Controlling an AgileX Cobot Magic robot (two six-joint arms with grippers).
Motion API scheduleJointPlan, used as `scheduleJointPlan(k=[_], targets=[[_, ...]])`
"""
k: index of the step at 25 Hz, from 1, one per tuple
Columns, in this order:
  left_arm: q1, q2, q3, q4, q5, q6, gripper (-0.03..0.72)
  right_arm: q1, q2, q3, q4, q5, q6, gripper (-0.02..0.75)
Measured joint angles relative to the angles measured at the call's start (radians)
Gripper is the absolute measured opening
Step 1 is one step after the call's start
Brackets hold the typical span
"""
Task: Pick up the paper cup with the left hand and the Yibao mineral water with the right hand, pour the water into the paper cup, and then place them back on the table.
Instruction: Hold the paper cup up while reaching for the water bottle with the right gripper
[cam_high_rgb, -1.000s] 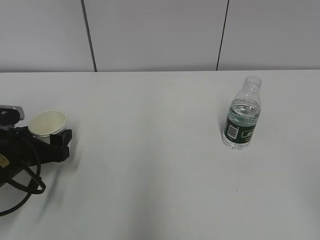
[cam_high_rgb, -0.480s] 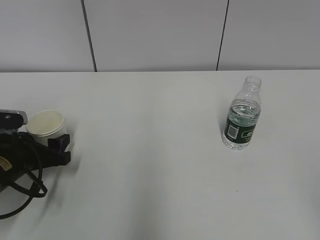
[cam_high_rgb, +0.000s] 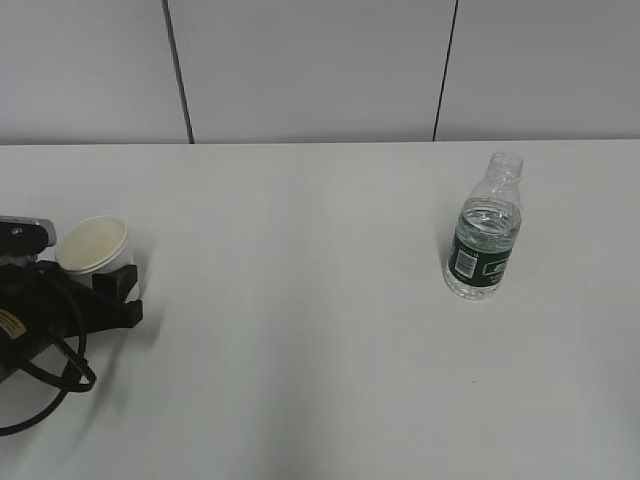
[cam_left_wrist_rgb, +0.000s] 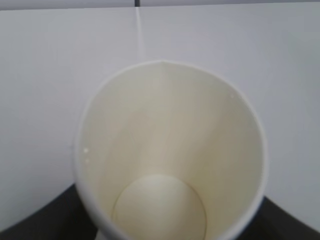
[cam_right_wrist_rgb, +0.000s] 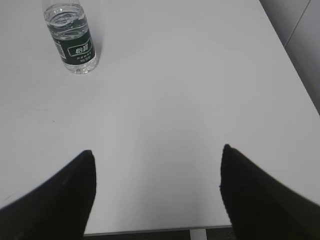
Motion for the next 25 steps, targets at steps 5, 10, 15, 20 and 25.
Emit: scheduleJointPlan(k=[5,10,15,20,25], targets=[[-0.007,-0.02,0.0,0.062,0.006,0.0,0.426,0.0,0.0,0.0,0.0,0.0,0.0,0.571],[-0.064,-0.106,0.0,0.132,0.004,0.0,0.464,0.0,0.0,0.0,0.0,0.0,0.0,0.571],[-0.155,-0.19,0.0,0.162,0.012,0.0,0.466,0.0,0.0,0.0,0.0,0.0,0.0,0.571],[-0.246,-0.239,0.001,0.171,0.089,0.0,0.467,0.0,0.0,0.0,0.0,0.0,0.0,0.571],[-0.318,-0.24,0.001,0.173,0.125,0.0,0.467,0.0,0.0,0.0,0.0,0.0,0.0,0.571]])
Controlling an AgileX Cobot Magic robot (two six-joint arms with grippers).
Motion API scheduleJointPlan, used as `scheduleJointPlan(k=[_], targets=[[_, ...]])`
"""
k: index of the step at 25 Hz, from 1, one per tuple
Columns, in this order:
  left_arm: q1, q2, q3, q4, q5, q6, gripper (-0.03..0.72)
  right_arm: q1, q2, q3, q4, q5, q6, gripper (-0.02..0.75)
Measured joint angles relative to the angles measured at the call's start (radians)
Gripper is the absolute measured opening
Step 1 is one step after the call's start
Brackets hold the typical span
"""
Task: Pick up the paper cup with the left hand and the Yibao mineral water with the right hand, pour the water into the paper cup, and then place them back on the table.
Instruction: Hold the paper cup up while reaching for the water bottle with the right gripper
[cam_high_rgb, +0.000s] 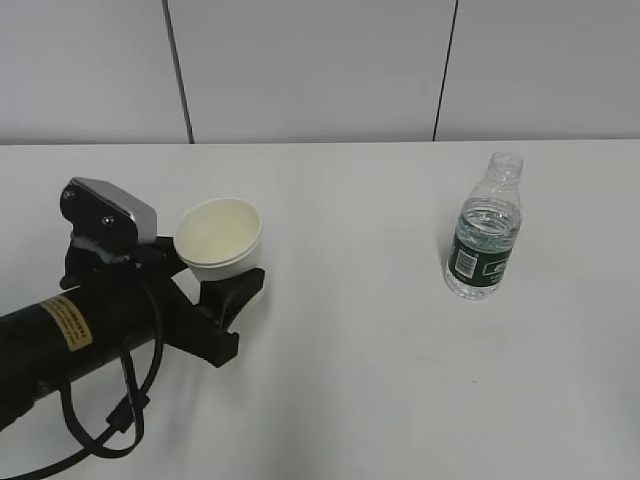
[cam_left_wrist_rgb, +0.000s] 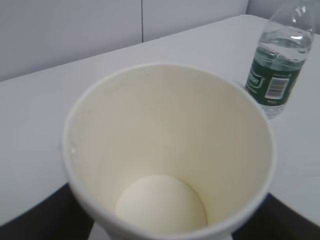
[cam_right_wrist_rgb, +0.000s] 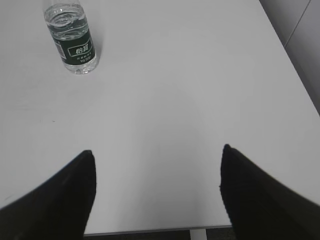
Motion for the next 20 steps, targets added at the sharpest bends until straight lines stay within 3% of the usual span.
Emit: scheduleJointPlan(k=[4,20], targets=[[-0.028,0.0,0.0,0.001,0.009,-0.002,0.467,0.0,0.0,0.0,0.0,0.0,0.0,0.571],[-0.029,0.0,0.0,-0.003,0.022,-0.015,0.465,0.0,0.002,-0.002,0.038,-0.002,0.0,0.571]])
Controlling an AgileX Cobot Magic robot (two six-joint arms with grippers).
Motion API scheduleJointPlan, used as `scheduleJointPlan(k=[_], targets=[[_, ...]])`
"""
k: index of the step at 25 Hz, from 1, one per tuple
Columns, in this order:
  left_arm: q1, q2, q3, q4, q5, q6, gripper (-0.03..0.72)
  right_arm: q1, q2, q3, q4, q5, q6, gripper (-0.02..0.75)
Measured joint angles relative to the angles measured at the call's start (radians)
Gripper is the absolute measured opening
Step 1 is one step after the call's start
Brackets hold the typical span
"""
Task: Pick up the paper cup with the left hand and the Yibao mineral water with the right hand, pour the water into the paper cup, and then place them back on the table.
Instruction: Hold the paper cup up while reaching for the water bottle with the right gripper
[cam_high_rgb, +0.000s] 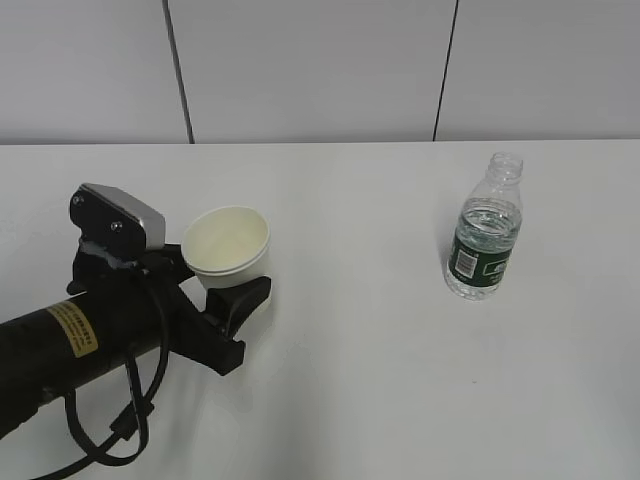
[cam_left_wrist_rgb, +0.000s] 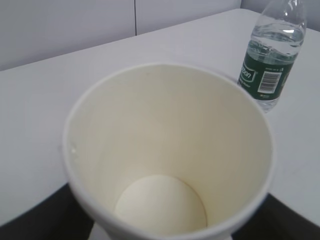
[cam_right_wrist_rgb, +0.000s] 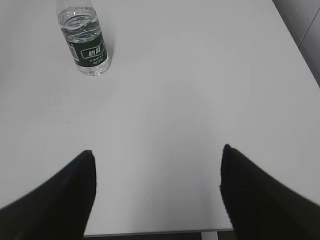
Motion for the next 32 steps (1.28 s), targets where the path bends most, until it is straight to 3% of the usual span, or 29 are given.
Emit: scheduleJointPlan(k=[4,18,28,32], targets=[[0.0,0.0,0.0,-0.001,0.0,0.0,0.464,0.0,0.086,-0.014,0.002,-0.061,0.0,0.571],[0.0,0.0,0.0,-0.019,0.001,-0.003,0.462,0.0,0.458,-0.008,-0.012,-0.649,0.0,0.571],[0.0,0.0,0.0,-0.029,0.001,-0.003,0.459,0.0,0.671,0.219,0.014,-1.173,0.0,0.571],[0.0,0.0,0.0,-0.036,0.001,-0.003,0.459,0.0,0.792,0.258,-0.017,-1.299,0.0,0.571]])
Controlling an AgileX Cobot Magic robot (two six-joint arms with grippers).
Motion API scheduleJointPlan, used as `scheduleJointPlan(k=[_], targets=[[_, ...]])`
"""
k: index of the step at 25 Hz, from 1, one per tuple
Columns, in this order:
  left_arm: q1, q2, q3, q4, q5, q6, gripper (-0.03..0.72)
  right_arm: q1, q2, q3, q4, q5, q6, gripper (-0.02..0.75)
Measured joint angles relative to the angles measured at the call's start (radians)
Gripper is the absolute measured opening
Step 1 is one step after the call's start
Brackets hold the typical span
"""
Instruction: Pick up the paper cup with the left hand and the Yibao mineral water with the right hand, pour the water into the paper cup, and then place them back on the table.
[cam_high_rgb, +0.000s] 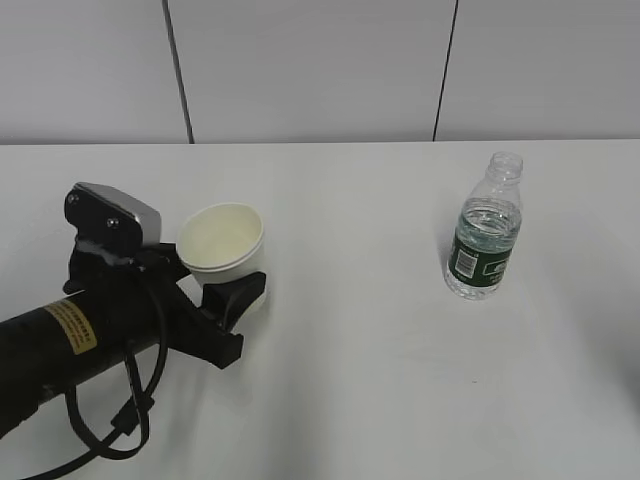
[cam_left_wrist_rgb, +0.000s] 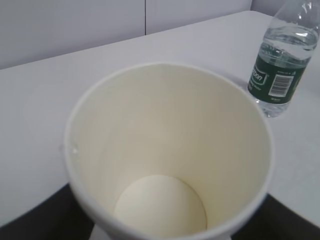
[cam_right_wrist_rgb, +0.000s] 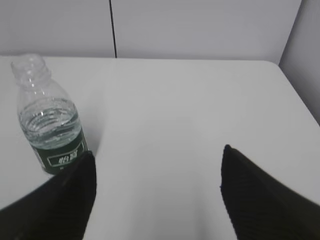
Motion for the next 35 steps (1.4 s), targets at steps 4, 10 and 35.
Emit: scheduleJointPlan(k=[4,10,35], targets=[[0.0,0.0,0.0,-0.01,0.0,0.0,0.458,0.0,0.158,0.005,-0.097,-0.094,0.004,0.571],[0.0,0.0,0.0,-0.01,0.0,0.0,0.458,0.0,0.375,0.005,-0.256,-0.276,0.096,0.571],[0.0,0.0,0.0,-0.011,0.0,0.0,0.458,0.118,0.964,-0.156,-0.326,-0.748,0.162,0.65]])
